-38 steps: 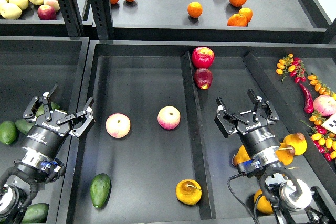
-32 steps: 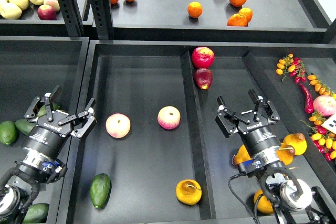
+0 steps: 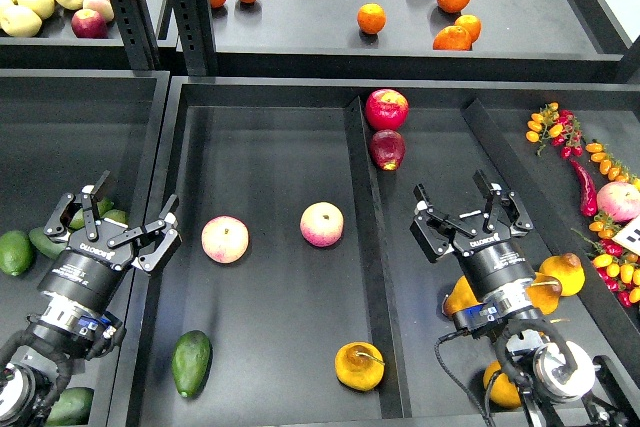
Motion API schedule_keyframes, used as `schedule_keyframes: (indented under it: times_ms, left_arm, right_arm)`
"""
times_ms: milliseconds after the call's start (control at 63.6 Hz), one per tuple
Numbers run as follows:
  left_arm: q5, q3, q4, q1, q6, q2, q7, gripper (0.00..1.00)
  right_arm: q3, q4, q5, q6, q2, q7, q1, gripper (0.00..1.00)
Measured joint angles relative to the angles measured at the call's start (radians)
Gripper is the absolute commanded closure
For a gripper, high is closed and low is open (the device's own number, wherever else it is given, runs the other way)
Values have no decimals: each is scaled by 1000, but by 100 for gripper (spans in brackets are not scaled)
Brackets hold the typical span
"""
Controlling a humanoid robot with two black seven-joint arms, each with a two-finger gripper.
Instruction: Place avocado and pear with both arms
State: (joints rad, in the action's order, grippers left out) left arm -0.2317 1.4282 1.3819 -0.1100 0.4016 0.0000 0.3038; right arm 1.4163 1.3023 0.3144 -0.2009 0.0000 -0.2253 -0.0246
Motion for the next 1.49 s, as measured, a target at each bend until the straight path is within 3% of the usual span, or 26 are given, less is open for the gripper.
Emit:
schedule_keyframes:
  times_ms: [1493]
  left_arm:
    - [-12,-6,-5,-9,22,0,7,0]
  right_arm:
    - [38,-9,9,14,0,-1,-17,1]
